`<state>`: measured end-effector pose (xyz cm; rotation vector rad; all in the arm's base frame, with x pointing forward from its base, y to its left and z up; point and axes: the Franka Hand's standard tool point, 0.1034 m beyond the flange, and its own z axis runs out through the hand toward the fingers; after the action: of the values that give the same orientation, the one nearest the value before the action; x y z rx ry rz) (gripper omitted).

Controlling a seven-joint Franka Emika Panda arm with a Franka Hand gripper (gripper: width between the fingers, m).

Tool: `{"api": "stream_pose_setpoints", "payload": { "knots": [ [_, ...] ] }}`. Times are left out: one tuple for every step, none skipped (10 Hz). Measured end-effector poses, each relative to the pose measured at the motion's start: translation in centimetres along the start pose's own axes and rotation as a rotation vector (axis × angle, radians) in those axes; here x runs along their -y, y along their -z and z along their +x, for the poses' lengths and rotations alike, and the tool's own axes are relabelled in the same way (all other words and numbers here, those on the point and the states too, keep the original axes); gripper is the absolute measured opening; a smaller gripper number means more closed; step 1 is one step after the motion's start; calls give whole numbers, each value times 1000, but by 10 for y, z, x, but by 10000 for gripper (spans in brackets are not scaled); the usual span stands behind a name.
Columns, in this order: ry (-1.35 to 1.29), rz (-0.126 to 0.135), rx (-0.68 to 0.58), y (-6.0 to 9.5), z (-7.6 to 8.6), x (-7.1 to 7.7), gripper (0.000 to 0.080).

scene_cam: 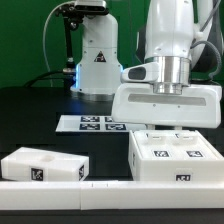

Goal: Assemble cabinet

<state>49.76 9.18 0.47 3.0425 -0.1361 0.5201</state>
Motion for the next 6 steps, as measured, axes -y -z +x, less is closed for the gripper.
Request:
{"api": "stream_pose_setpoints", "payload": {
  "knots": [
    [0,0,0,0,0,0,57],
    [0,0,0,0,0,0,18],
    [8,2,15,3,0,-2,18],
    [1,20,63,17,4,-6,3],
    [-17,44,108,33,10,-6,1],
    [-27,66,137,46,18,-3,1]
  ]
}}
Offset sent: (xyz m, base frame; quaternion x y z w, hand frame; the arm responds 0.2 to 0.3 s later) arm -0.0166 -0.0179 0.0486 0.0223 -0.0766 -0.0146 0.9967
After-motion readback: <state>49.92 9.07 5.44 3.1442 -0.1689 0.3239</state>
